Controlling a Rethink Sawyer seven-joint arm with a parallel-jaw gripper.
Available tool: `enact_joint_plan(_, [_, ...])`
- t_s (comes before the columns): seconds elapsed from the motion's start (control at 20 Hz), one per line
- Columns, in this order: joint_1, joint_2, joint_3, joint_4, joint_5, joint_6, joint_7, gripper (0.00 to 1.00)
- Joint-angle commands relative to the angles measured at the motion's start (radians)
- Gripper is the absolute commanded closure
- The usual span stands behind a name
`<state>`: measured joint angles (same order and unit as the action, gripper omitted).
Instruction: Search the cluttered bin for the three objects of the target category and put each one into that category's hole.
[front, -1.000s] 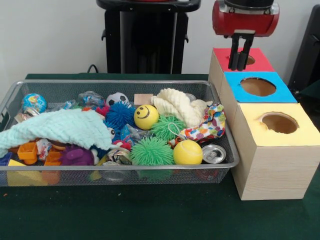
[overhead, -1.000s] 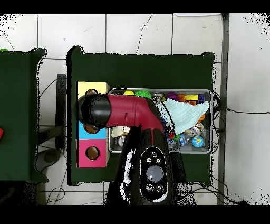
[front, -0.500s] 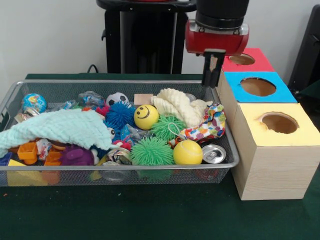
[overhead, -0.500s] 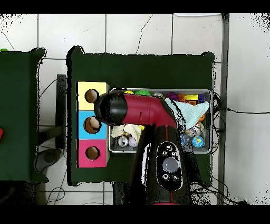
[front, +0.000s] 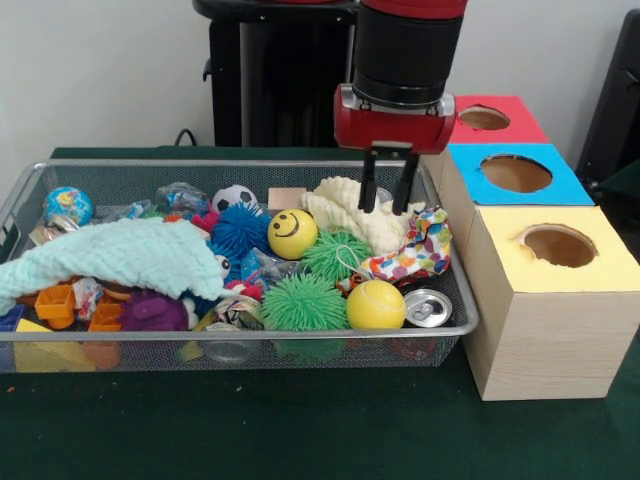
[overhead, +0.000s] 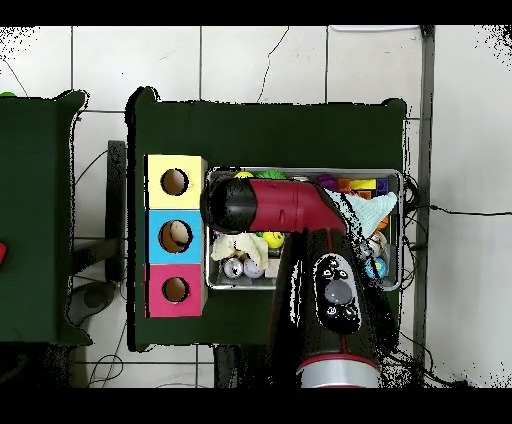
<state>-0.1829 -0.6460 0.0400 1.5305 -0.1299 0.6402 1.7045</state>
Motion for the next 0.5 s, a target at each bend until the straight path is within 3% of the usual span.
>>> enact_joint_plan(0.05, [-0.018, 0.057, 0.111, -0.017, -0.067, -0.026, -0.065, 0.00])
enact_joint_plan(0.5, [-0.011, 0.080, 0.115, -0.050, -0.107, -0.058, -0.026, 0.00])
